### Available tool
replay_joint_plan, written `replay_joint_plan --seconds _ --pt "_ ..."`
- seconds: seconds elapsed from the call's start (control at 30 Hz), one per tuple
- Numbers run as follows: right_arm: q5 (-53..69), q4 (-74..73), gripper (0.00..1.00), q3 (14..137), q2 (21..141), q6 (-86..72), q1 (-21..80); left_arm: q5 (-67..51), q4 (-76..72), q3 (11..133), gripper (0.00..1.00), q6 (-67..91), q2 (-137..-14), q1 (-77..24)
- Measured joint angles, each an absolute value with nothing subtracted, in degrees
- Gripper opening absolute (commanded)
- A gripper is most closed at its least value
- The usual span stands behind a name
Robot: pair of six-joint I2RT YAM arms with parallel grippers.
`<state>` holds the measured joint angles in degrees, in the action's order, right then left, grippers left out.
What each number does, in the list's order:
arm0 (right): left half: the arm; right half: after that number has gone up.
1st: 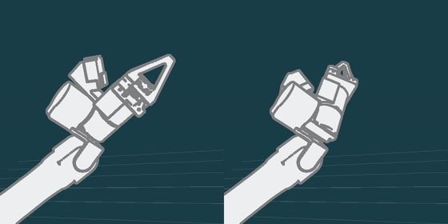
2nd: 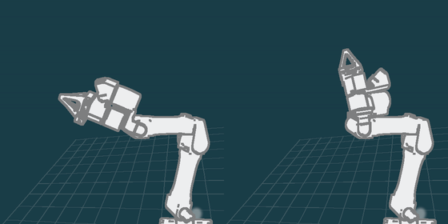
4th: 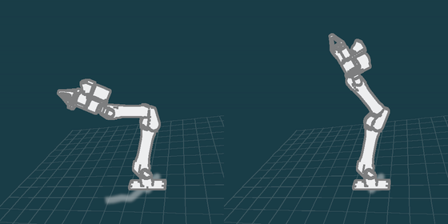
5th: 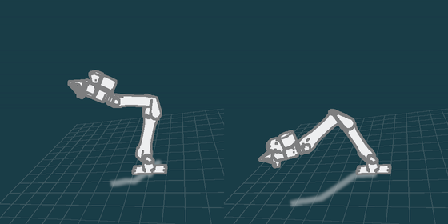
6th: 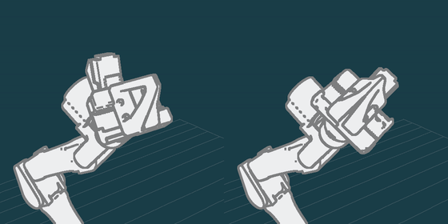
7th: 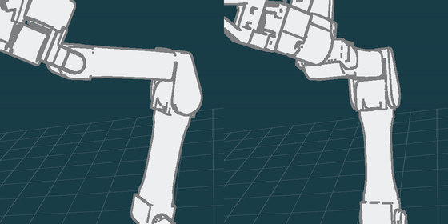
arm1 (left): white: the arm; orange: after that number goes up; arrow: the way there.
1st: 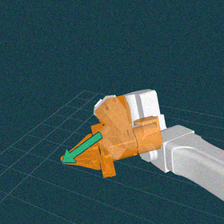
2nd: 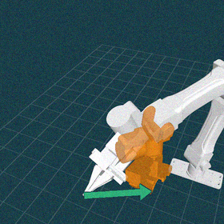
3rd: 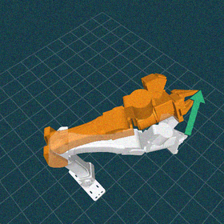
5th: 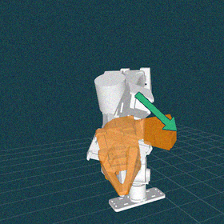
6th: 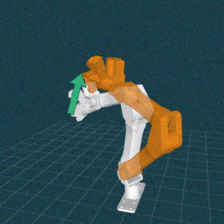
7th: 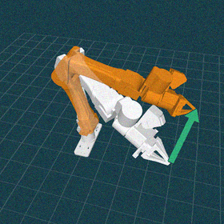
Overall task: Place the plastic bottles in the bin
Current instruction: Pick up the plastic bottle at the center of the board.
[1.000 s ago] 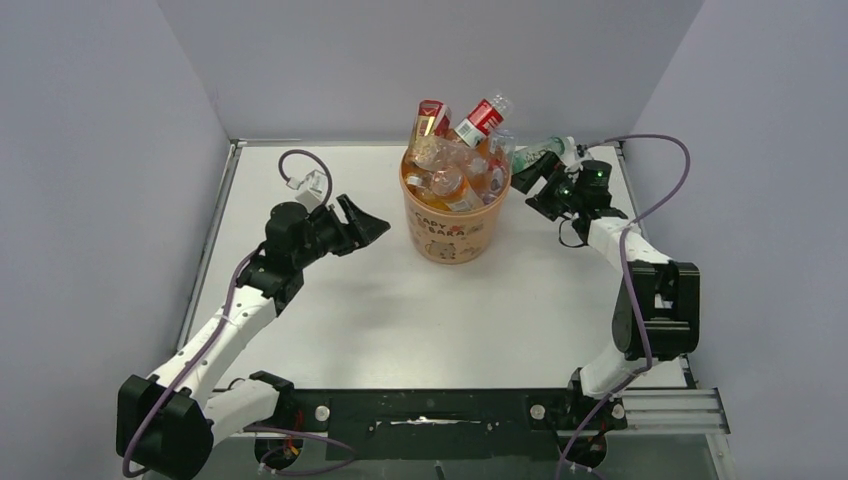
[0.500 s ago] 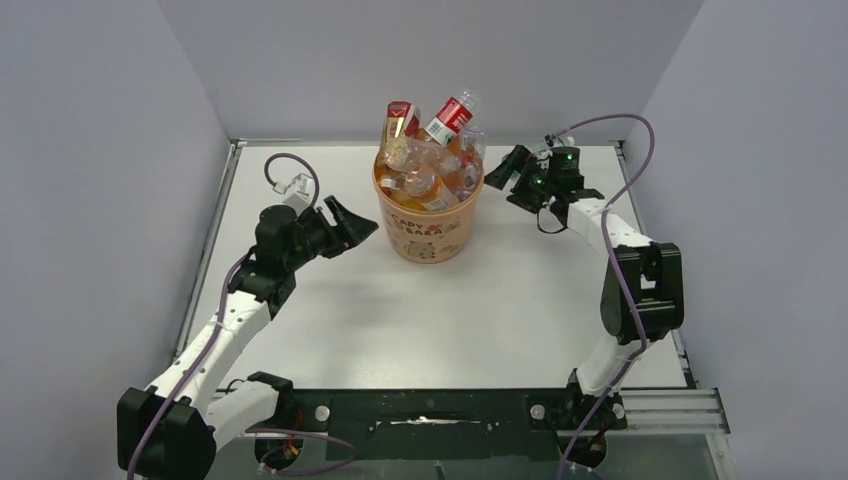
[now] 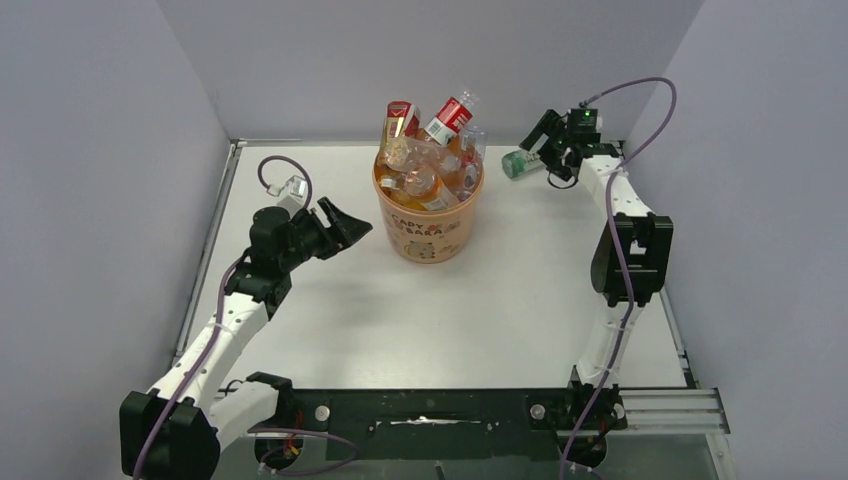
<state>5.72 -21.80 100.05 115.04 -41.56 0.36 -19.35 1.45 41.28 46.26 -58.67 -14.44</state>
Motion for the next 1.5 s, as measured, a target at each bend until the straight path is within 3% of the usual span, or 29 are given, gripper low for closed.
replay_joint_plan --seconds 0.3,1.5 --pt "3.57 -23.51 0.98 102.54 125.21 -47.75 0.36 -21.85 0.51 40.82 0.69 46.3 -59.2 -11.84" --pt "-0.82 -10.81 0.98 106.59 135.48 -65.08 1.54 -33.1 -2.92 39.77 0.69 45.41 -63.68 -1.37"
